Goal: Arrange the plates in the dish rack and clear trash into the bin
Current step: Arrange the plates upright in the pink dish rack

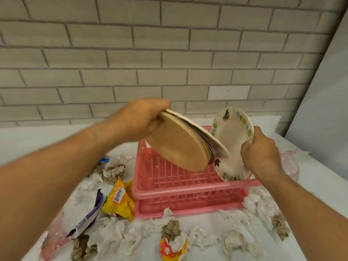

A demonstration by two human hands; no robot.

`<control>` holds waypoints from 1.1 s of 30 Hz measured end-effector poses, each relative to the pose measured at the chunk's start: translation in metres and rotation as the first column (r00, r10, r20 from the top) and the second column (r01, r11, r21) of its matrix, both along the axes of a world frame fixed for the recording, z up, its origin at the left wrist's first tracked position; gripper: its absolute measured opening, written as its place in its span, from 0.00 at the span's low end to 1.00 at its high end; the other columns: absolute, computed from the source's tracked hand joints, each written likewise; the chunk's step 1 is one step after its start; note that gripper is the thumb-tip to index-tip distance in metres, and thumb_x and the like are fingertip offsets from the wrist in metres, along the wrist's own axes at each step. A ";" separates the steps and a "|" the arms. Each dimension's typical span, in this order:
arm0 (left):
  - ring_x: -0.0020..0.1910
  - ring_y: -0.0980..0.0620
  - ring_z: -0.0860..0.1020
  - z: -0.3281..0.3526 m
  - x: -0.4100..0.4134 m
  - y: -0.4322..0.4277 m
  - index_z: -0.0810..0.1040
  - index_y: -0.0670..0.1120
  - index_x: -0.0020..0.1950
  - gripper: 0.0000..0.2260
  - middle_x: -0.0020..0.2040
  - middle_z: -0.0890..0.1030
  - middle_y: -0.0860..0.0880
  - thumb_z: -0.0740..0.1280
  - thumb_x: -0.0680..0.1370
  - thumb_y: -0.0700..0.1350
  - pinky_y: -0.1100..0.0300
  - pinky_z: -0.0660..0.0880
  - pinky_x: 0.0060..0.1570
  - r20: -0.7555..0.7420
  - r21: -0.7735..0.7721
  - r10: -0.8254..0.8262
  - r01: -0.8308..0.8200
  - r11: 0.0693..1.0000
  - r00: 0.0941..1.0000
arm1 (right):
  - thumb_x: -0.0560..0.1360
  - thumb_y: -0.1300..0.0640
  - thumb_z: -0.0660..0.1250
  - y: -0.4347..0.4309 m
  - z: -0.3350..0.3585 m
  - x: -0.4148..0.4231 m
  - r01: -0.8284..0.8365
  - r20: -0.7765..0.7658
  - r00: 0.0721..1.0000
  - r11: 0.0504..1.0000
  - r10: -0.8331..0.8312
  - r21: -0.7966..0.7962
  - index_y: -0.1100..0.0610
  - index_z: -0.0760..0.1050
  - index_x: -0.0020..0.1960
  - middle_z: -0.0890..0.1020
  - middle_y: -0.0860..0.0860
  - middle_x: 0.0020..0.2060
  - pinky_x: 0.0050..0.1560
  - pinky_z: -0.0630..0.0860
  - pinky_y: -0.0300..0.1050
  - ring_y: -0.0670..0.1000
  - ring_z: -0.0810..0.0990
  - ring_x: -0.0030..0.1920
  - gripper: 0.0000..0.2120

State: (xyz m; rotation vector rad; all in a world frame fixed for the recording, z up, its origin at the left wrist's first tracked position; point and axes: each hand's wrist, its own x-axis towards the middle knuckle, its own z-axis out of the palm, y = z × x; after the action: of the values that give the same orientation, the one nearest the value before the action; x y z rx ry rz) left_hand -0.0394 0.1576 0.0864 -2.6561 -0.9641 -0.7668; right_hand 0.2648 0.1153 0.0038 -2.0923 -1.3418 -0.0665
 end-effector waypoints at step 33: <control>0.73 0.58 0.34 -0.018 -0.018 0.009 0.69 0.62 0.66 0.24 0.78 0.42 0.55 0.63 0.69 0.51 0.53 0.39 0.71 -0.205 -0.572 -0.050 -0.078 0.817 0.977 | 0.75 0.62 0.59 0.007 -0.005 -0.008 0.044 0.062 0.997 0.998 -0.041 -0.043 0.57 0.65 0.57 0.66 0.49 0.30 0.23 0.58 0.39 0.51 0.67 0.28 0.11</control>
State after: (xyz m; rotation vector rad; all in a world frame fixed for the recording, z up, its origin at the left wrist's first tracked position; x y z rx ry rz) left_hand -0.0571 0.1667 0.0684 -3.1409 -1.3239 -0.1768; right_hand 0.2569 0.1220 -0.0012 -2.1721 -1.3458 -0.1214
